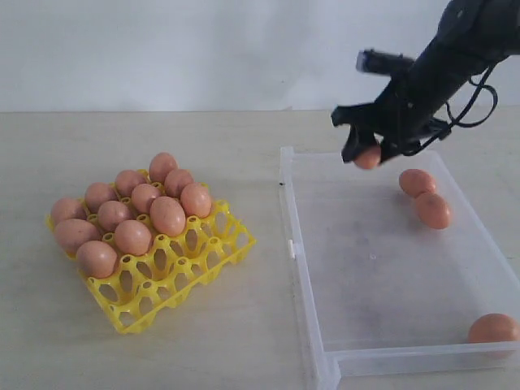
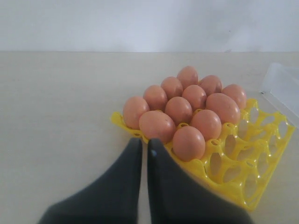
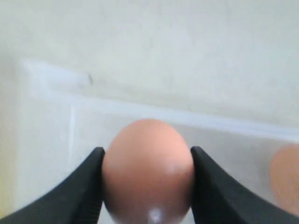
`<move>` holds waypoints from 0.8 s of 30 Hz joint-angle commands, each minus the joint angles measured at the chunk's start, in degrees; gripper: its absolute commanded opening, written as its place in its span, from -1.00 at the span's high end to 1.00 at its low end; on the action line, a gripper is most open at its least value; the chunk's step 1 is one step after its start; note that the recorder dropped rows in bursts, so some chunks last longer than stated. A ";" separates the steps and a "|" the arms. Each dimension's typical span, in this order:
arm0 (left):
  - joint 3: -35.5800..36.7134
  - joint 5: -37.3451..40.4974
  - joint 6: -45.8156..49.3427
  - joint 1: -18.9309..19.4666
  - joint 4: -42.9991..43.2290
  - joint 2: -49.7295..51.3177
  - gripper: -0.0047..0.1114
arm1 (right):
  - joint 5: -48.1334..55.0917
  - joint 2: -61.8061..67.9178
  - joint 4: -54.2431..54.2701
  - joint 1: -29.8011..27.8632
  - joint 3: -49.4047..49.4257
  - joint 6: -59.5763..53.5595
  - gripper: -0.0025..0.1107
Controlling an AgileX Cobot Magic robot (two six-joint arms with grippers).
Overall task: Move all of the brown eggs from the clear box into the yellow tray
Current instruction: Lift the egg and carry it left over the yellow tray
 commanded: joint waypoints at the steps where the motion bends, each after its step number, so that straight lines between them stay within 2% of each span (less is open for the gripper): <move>1: 0.15 -0.17 -0.06 -0.26 -0.16 -0.20 0.85 | -34.53 -14.05 1.90 6.81 15.89 0.22 0.96; 4: 0.15 -0.17 -0.06 -0.26 -0.16 -0.20 0.85 | -58.26 -21.86 3.89 12.45 27.67 2.09 0.96; 7: 0.15 -0.17 -0.06 -0.26 -0.16 -0.20 0.85 | -79.96 -24.95 14.58 16.80 36.24 10.52 0.96; 8: 0.15 -0.17 -0.06 -0.26 -0.16 -0.20 0.85 | -84.04 -25.19 17.53 17.80 37.49 15.85 0.96; 9: 0.15 -0.17 -0.06 -0.26 -0.16 -0.20 0.85 | -88.61 -25.19 19.52 18.32 38.68 27.76 0.96; 11: 0.15 -0.17 -0.06 -0.26 -0.16 -0.20 0.85 | -90.50 -25.05 15.19 18.30 39.52 46.87 0.96; 12: 0.15 -0.17 -0.06 -0.26 -0.16 -0.20 0.85 | -92.43 -24.75 7.26 17.69 39.77 59.95 0.96; 14: 0.15 -0.17 -0.06 -0.26 -0.16 -0.20 0.85 | -99.29 -23.42 -12.03 16.49 39.77 76.35 0.96; 16: 0.15 -0.17 -0.06 -0.26 -0.16 -0.20 0.85 | -114.12 -20.77 -32.18 14.41 38.33 87.60 0.96; 18: 0.15 -0.17 -0.06 -0.26 -0.16 -0.20 0.85 | -116.77 -18.42 -47.68 13.20 34.94 97.02 0.96; 21: 0.15 -0.17 -0.06 -0.26 -0.16 -0.20 0.85 | -116.77 -16.02 -65.36 13.29 29.66 98.09 0.96; 24: 0.15 -0.17 -0.06 -0.26 -0.16 -0.20 0.85 | -116.77 -14.48 -77.24 15.71 25.91 99.91 0.96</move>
